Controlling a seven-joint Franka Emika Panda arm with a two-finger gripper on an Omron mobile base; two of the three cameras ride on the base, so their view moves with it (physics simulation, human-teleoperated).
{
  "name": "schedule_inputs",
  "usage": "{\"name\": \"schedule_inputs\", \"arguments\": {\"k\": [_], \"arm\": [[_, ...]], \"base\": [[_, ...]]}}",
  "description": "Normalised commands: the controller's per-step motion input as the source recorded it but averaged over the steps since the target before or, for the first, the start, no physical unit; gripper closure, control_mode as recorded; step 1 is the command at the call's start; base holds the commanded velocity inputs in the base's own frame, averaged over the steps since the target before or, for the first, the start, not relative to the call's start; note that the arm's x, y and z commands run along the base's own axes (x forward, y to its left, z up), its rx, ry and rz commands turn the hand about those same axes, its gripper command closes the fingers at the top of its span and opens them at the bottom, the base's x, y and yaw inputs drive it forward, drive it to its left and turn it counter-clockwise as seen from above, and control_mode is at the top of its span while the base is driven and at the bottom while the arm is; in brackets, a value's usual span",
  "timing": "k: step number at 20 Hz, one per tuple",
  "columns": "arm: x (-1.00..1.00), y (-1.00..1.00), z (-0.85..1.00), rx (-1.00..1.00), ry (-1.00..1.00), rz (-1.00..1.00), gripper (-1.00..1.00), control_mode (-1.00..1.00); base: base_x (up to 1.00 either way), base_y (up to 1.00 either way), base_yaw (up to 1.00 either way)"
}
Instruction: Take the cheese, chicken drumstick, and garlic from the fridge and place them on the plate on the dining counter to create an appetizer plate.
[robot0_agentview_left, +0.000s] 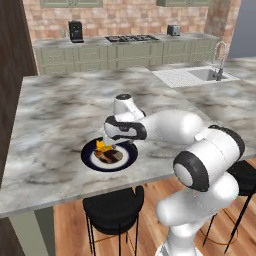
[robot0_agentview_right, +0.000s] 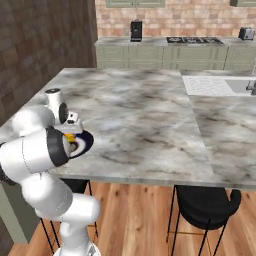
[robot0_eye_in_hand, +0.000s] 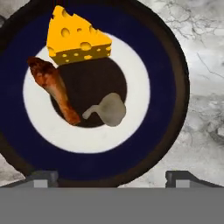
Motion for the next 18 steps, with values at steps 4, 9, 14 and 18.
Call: {"name": "schedule_inputs", "arguments": {"k": [4, 9, 14, 18], "arm": [[-1.00, -0.84, 0.99, 0.12, -0.31, -0.11, -1.00, -1.00], [-1.00, -0.74, 0.84, 0.10, -0.24, -0.09, -1.00, -1.00], [-0.99, -0.75, 0.79, 0.12, -0.28, -0.04, -1.00, -1.00], [-0.98, -0.66, 0.82, 0.11, -0.25, -0.05, -1.00, -1.00]], "base": [[0.00, 0.00, 0.00], [0.00, 0.00, 0.00], [0.00, 0.00, 0.00], [0.00, 0.00, 0.00]]}}
